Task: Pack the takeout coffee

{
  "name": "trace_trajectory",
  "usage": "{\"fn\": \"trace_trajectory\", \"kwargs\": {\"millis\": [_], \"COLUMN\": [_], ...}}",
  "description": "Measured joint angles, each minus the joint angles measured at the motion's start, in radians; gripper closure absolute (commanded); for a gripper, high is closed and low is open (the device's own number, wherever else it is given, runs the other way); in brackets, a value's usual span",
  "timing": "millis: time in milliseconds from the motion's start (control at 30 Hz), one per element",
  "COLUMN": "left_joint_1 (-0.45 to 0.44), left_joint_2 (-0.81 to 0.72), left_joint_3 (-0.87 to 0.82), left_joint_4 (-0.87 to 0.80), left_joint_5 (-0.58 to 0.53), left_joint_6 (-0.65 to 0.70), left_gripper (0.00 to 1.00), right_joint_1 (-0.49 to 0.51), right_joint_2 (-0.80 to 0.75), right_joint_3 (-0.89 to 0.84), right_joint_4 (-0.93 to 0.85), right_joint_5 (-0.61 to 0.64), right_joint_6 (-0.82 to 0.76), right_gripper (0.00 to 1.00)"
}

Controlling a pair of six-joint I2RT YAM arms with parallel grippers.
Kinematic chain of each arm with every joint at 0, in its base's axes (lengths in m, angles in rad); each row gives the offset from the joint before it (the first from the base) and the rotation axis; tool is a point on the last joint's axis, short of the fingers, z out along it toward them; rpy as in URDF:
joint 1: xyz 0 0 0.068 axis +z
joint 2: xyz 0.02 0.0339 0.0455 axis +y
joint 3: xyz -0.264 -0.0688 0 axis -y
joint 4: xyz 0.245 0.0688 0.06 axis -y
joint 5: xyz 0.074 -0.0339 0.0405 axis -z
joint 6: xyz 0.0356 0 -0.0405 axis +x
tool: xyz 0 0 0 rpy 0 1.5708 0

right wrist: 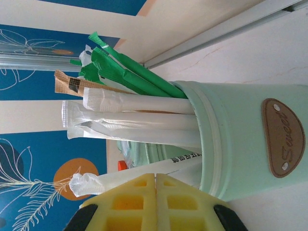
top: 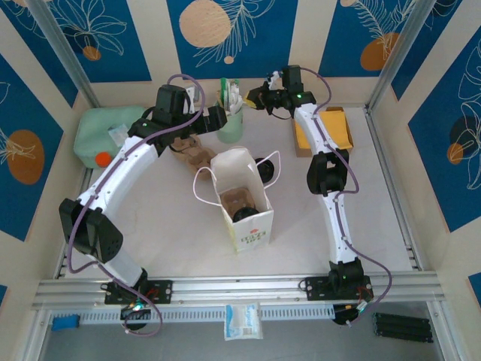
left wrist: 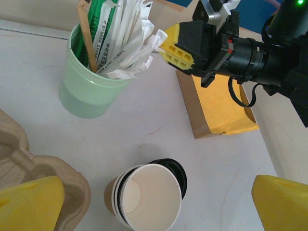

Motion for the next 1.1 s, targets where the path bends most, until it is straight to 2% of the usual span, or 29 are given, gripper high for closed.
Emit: {"fn": "trace_trajectory", "kwargs": {"millis": [200, 667, 1100], "left_joint_1": [0.0, 0.0, 0.0], "left_joint_2": [0.0, 0.0, 0.0], "left_joint_3": [0.0, 0.016, 0.016], "left_joint_4": [0.0, 0.0, 0.0], "left_joint_5": [0.003, 0.018, 0.018], "left_joint_6": [0.0, 0.003, 0.004], "left_gripper": [0.0, 0.0, 0.0], "right_joint_1": [-0.008, -0.011, 0.002], "right_joint_2": [-0.021, -0.251, -0.237], "right_joint_3": [-0.014, -0.064, -0.066], "right_joint_4": [-0.027, -0.057, -0.075], "right_joint_5": [0.0, 0.0, 0.017], "right_joint_6": [-0.02, -0.077, -0.091], "right_gripper": [1.0, 1.0, 1.0]}}
